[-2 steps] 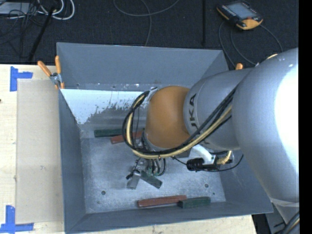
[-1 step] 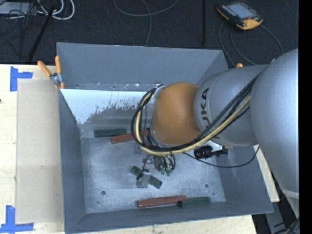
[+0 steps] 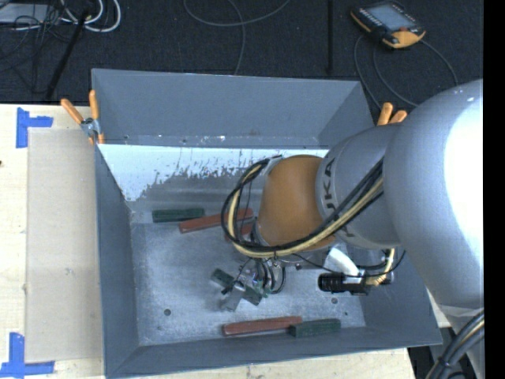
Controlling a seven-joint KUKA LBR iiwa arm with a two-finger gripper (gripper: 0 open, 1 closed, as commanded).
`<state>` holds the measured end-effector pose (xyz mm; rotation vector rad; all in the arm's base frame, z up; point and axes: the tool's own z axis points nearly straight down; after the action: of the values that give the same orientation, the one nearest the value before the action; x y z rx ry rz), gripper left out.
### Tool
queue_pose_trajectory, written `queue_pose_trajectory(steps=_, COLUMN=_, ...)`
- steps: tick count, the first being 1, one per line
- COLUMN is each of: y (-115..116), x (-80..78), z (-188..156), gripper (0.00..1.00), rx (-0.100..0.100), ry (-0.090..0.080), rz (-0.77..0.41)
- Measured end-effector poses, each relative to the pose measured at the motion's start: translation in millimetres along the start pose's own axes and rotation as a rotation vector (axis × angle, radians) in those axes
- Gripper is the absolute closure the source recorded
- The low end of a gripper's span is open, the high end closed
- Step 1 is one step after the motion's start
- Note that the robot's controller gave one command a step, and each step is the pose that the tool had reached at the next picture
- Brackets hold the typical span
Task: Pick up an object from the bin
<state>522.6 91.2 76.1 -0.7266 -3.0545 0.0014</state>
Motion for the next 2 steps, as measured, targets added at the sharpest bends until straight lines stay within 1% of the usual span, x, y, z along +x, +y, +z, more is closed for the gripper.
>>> queue_pose_trajectory(steps=1, y=-0.7, x=-6.5, z=6.1, gripper=1.00, rx=-0.001, ry=-0.001, rz=-0.221)
queue_pose_trajectory(steps=2, y=-0.7, x=-6.5, z=6.1, gripper=1.00, rx=-0.001, ry=-0.001, rz=-0.221)
